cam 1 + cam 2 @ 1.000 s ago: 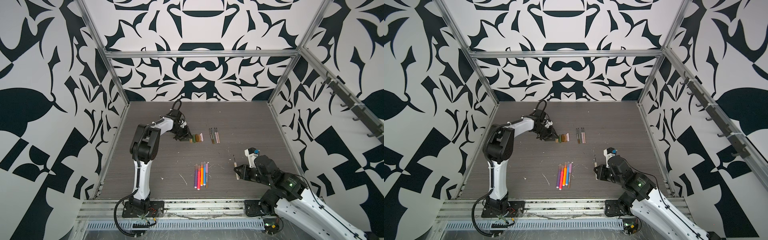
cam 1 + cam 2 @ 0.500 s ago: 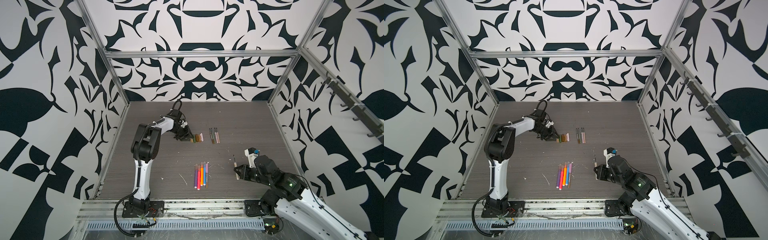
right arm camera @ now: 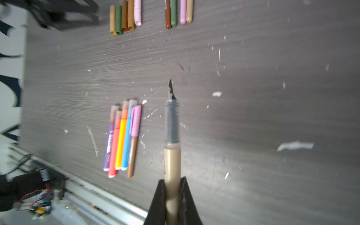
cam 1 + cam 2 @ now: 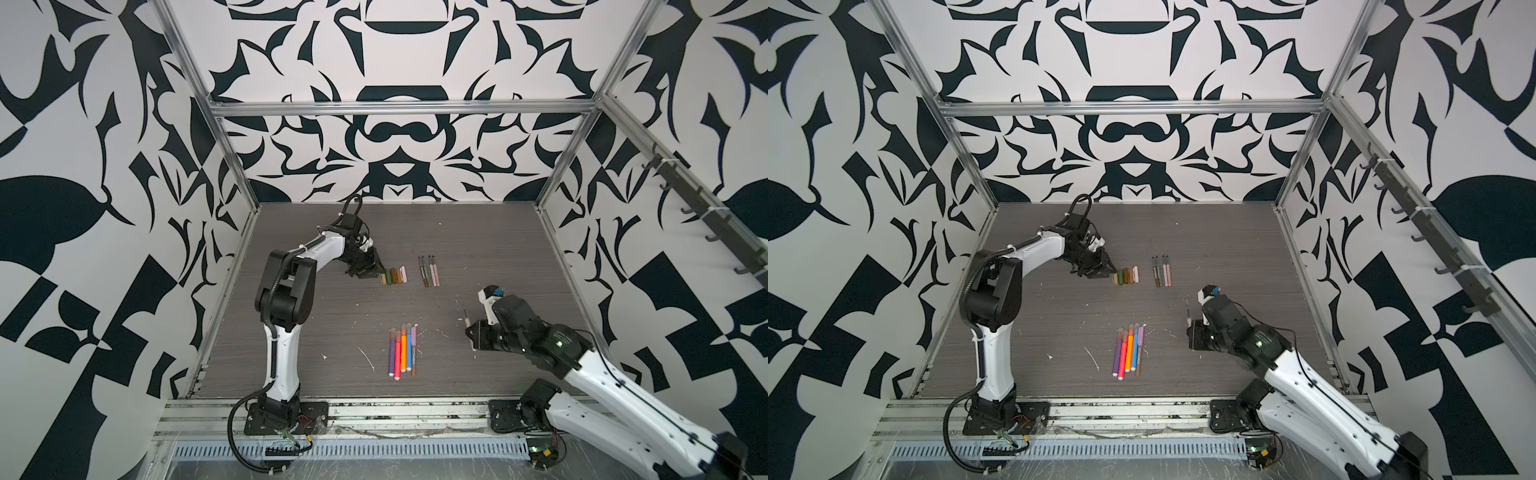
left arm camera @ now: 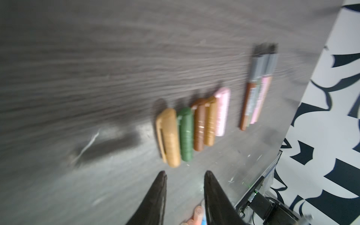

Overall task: Open the pen caps
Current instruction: 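Carry the uncapped cream pen to the fountain pen row with the right gripper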

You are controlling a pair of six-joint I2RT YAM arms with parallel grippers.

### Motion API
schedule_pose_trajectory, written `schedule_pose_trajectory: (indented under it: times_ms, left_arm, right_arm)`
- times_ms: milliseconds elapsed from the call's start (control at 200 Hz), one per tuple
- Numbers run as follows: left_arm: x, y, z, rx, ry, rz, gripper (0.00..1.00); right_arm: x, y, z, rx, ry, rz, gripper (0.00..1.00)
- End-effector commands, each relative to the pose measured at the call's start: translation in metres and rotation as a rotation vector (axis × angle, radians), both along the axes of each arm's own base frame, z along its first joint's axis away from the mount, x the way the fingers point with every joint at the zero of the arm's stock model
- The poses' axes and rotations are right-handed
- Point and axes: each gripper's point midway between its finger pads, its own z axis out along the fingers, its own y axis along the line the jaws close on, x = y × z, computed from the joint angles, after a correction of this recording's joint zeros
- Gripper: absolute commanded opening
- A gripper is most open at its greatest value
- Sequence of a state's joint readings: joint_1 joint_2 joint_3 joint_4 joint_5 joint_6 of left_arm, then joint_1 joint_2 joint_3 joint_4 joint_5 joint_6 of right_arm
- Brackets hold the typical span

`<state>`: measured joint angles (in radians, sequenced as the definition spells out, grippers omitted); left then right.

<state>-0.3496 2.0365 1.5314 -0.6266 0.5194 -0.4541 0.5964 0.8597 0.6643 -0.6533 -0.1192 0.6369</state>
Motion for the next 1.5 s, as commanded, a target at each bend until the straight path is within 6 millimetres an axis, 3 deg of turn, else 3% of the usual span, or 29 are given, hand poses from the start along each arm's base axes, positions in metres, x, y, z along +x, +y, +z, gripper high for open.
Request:
schedule_pose_trajectory:
  times_ms: [0,120,275,500,680,1060,1495]
  left_arm:
    - [0.0,0.006,0.051,-0.038,-0.116,-0.002,0.36]
    - [0.0,0.009,0.08,-0.091,-0.176,0.027,0.36]
    - [-0.001,0.013,0.106,-0.158,-0.215,0.05,0.36]
    - [0.006,0.022,0.122,-0.254,-0.206,0.103,0.36]
    - [0.01,0.03,0.13,-0.298,-0.203,0.135,0.36]
    - [0.009,0.029,0.132,-0.315,-0.196,0.133,0.36]
    - [0.01,0.029,0.129,-0.317,-0.186,0.134,0.36]
  right_arm:
    - [0.047,0.022,0.023,0.057,-0.107,0.108,0.0]
    - [0.1,0.022,0.019,0.129,-0.073,0.097,0.0]
    - [0.163,0.003,0.001,0.156,-0.037,0.049,0.0]
    - [0.216,0.007,-0.03,0.143,0.002,0.071,0.0]
    - [0.227,0.009,-0.054,0.153,0.049,0.043,0.0]
    - [0.232,0.013,-0.097,0.149,0.116,0.053,0.02]
    - [0.239,0.014,-0.102,0.149,0.127,0.047,0.03]
